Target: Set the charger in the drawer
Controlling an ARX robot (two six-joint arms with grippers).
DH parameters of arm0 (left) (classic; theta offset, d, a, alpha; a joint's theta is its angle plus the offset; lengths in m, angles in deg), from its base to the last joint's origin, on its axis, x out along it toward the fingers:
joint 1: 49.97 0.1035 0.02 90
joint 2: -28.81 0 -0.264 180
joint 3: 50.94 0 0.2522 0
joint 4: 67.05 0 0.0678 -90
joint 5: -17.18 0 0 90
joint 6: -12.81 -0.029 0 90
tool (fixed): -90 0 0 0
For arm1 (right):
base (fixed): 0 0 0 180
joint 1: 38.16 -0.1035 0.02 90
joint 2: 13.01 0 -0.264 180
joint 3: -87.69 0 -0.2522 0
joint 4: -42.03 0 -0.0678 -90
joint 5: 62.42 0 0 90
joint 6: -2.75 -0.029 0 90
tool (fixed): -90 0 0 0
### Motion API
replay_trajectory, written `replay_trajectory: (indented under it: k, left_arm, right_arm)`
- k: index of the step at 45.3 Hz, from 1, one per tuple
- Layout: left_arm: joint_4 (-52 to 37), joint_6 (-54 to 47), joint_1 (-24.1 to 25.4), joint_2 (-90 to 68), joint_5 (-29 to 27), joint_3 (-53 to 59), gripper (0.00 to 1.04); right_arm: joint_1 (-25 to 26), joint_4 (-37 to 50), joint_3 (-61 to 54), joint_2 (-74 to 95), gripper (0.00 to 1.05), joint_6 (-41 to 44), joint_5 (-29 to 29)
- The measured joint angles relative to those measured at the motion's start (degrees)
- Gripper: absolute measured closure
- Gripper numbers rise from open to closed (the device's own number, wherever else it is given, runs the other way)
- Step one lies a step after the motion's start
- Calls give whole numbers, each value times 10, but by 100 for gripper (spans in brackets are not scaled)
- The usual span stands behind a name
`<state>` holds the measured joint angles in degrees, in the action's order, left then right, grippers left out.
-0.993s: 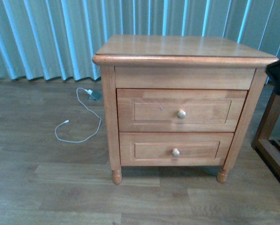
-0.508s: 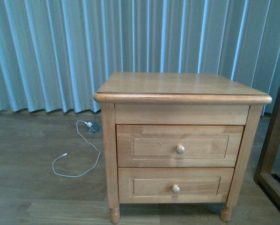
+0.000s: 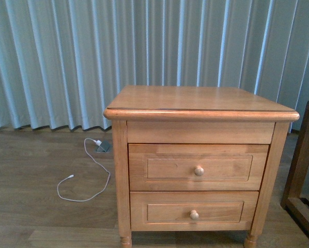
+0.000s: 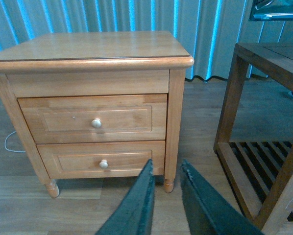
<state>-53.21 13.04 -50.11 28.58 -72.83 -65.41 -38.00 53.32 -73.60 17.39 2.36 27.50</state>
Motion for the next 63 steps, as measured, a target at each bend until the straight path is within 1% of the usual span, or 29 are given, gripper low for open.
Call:
replay_trajectory:
  k: [2, 3, 17, 21, 46, 47, 50, 52, 63]
  left_arm:
    - [0, 0, 0, 0, 0, 0, 6]
    - [0, 0, 0, 0, 0, 0, 6]
    - [0, 0, 0, 0, 0, 0, 6]
    - [0, 0, 0, 0, 0, 0, 6]
    - [0, 0, 0, 0, 0, 0, 6]
    - [0, 0, 0, 0, 0, 0, 6]
    - [0, 0, 0, 0, 0, 0, 6]
    - [0, 0, 0, 0, 0, 0, 6]
    - [0, 0, 0, 0, 0, 0, 6]
  right_arm:
    - [0, -8, -5, -14, 101, 1, 0]
    - [0, -12, -7, -21, 103, 3, 0]
    - [0, -61, -29, -92, 103, 2, 0]
    - [0, -53, -47, -106, 103, 3, 0]
    - [0, -149, -47, -204, 103, 3, 0]
    - [0, -159, -47, -214, 103, 3, 0]
    - [0, -225, -46, -261, 103, 3, 0]
    - [0, -245, -46, -283, 103, 3, 0]
    - [0, -250, -46, -302, 103, 3, 0]
